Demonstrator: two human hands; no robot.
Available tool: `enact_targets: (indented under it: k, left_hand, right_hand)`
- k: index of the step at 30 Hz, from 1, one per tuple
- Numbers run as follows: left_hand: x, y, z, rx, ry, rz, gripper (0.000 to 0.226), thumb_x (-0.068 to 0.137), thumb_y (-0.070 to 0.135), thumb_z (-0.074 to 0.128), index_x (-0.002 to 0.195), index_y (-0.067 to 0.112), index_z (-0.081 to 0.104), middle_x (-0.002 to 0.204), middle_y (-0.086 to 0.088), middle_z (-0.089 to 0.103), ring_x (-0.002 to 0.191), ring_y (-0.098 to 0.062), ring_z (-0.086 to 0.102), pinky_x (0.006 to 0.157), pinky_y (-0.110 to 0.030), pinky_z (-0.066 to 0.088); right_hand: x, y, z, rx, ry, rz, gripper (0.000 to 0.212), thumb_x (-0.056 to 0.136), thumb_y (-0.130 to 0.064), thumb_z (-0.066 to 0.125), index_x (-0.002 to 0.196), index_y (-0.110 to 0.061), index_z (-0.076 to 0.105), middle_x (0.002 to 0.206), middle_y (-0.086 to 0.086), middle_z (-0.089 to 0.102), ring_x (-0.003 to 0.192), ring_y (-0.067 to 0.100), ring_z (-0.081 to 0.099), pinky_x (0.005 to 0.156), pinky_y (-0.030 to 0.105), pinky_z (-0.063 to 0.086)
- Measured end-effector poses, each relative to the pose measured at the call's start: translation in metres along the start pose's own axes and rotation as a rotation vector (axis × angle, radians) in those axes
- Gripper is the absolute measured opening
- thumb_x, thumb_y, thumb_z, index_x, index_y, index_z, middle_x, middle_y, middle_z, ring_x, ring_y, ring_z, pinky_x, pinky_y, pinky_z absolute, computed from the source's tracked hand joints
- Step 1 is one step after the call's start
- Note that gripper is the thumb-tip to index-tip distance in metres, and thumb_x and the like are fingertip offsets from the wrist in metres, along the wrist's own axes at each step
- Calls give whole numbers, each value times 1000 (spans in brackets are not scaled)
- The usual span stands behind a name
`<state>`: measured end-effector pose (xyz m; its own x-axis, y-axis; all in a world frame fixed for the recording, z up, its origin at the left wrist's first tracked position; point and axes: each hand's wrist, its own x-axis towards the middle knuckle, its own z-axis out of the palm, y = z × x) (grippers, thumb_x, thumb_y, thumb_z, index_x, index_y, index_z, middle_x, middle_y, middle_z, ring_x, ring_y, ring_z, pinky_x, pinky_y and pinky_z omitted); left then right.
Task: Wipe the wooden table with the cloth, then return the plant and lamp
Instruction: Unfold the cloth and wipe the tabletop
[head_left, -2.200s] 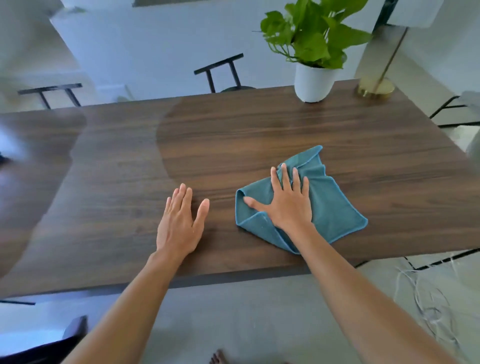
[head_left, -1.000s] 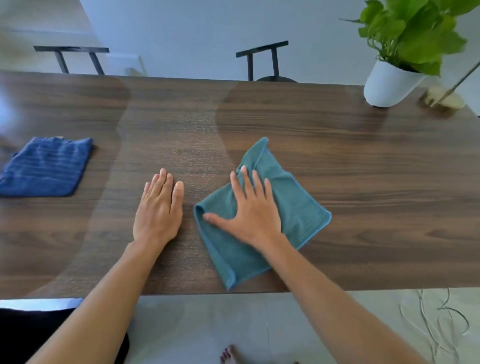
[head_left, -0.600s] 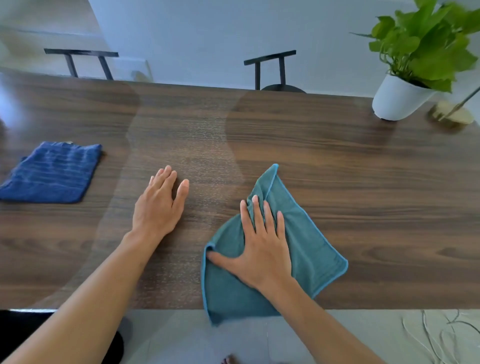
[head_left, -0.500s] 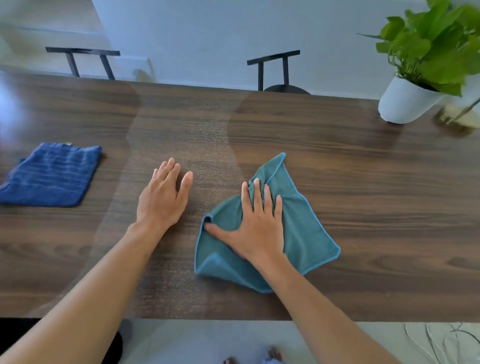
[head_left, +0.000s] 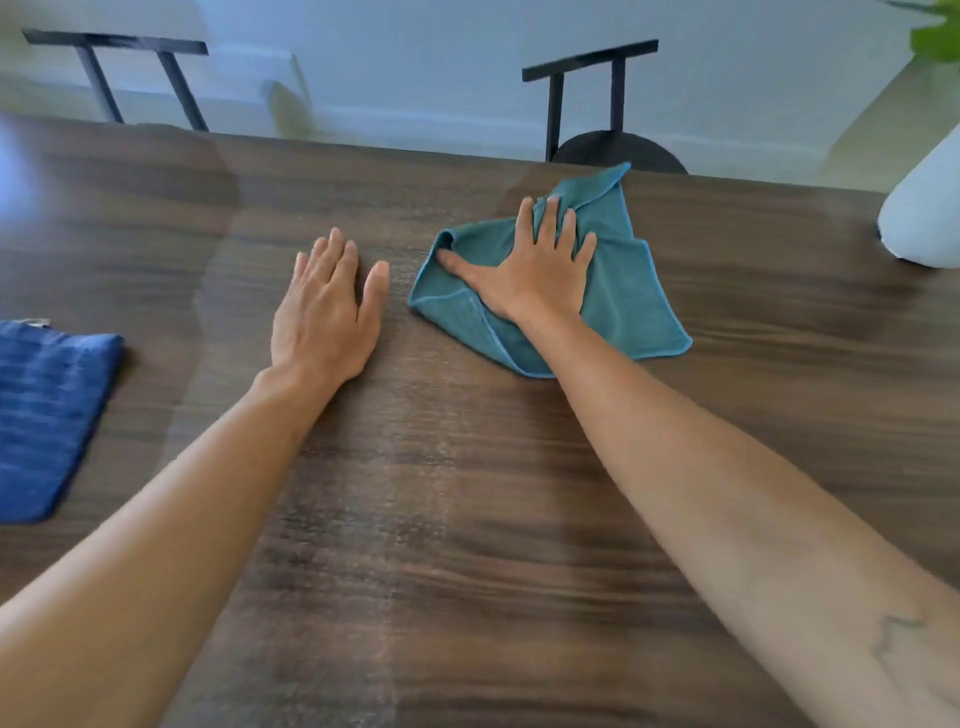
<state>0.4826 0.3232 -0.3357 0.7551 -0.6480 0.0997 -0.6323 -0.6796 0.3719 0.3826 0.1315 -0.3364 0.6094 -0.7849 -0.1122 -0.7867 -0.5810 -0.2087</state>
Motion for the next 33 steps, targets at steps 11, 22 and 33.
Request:
enact_targets:
  k: [11, 22, 33]
  left_hand:
    - [38, 7, 8, -37, 8, -54, 72, 102, 55, 12, 154, 8, 27, 164, -10, 19, 153, -18, 12, 124, -31, 3]
    - [-59, -8, -13, -116, 8, -83, 84, 97, 63, 4, 149, 6, 38, 163, -10, 25, 152, -18, 13, 125, -35, 7]
    - [-172, -25, -34, -121, -2, -92, 84, 94, 61, 1, 148, 9, 39, 162, -10, 25, 152, -18, 14, 125, -36, 8]
  right_hand:
    - [111, -21, -16, -81, -46, -141, 121, 72, -98, 14, 160, -17, -4, 168, 8, -9, 155, 29, -8, 124, 51, -4]
    - [-52, -25, 11, -60, -18, -470, 90, 95, -73, 16, 160, -12, -1, 168, 12, -4, 155, 24, -6, 126, 44, -2]
    - [-276, 11, 28, -51, -28, -637, 85, 98, -69, 15, 160, -13, 3, 168, 10, 0, 155, 22, -6, 126, 44, 3]
